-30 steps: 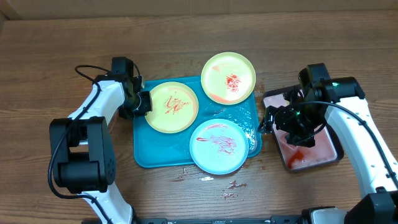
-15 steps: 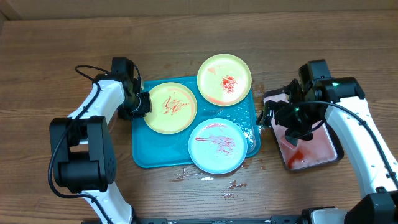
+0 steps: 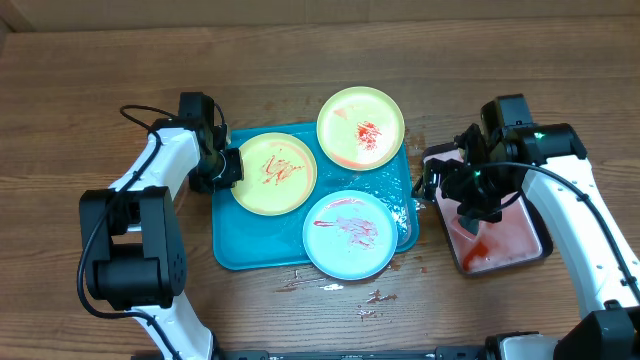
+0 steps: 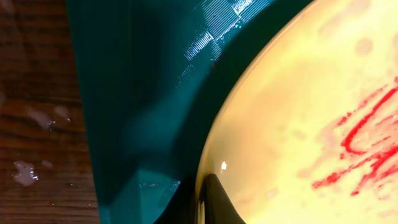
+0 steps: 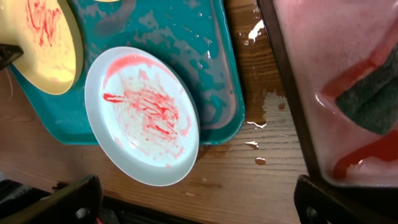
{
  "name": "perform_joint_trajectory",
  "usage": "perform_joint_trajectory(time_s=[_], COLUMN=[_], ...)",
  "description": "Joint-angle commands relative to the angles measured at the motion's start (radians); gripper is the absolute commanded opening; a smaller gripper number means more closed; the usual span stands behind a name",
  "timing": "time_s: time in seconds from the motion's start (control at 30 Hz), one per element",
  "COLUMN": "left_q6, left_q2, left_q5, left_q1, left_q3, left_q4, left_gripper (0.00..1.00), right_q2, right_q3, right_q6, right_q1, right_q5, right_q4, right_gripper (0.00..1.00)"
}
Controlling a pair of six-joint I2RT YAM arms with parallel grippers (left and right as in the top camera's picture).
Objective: Clean dirty plates on tray and stack at the side
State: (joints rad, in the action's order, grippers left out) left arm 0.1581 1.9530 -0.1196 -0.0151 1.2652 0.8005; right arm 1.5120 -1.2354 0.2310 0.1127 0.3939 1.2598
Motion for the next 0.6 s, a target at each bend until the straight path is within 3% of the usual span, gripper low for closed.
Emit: perform_joint_trajectory(time_s=[0.0, 0.03, 0.07, 0.13, 0.2, 0.3, 0.37, 0.57], left_q6=[-0.005, -0.005, -0.006, -0.016, -0.028, -0.028, -0.027, -0.028], left_q2=[0.035, 0.035, 0.035, 0.035, 0.035, 0.035, 0.035, 0.035], left_q5=[0.046, 0.049, 0.05, 0.049, 0.049, 0.049, 0.049, 0.049], left_q1=[-0.005, -0.005, -0.005, -0.005, -0.005, -0.005, -0.005, -0.005], left_q3=[-0.019, -0.019, -0.019, -0.019, -0.019, -0.019, -0.019, -0.019], left_q4=[0.014, 0.013, 0.011, 0.006, 0.003, 0.005, 0.005, 0.005], left_gripper=[0.04, 0.04, 0.04, 0.04, 0.04, 0.04, 0.04, 0.04], right_q2=[-0.017, -0.017, -0.017, -0.015, -0.011, 0.002, 0.019, 0.13], right_q3=[-0.016, -0.015, -0.015, -0.014, -0.014, -0.003, 0.014, 0.058], right_q6=[0.009, 0.019, 0.055, 0.179, 0.309, 0.441, 0.443, 0.481], right_q1=[-0.001, -0.001, -0.001, -0.002, -0.002, -0.002, -0.002, -0.004], right_q5=[-0.025, -0.053, -0.098, -0.235, -0.373, -0.487, -0.488, -0.507], right_q4=[-0.024, -0.034, -0.042, -0.051, -0.051, -0.057, -0.079, -0.111], right_gripper=[0.74, 0.56, 0.44, 0.41, 0.26, 0.28, 0.34, 0.33])
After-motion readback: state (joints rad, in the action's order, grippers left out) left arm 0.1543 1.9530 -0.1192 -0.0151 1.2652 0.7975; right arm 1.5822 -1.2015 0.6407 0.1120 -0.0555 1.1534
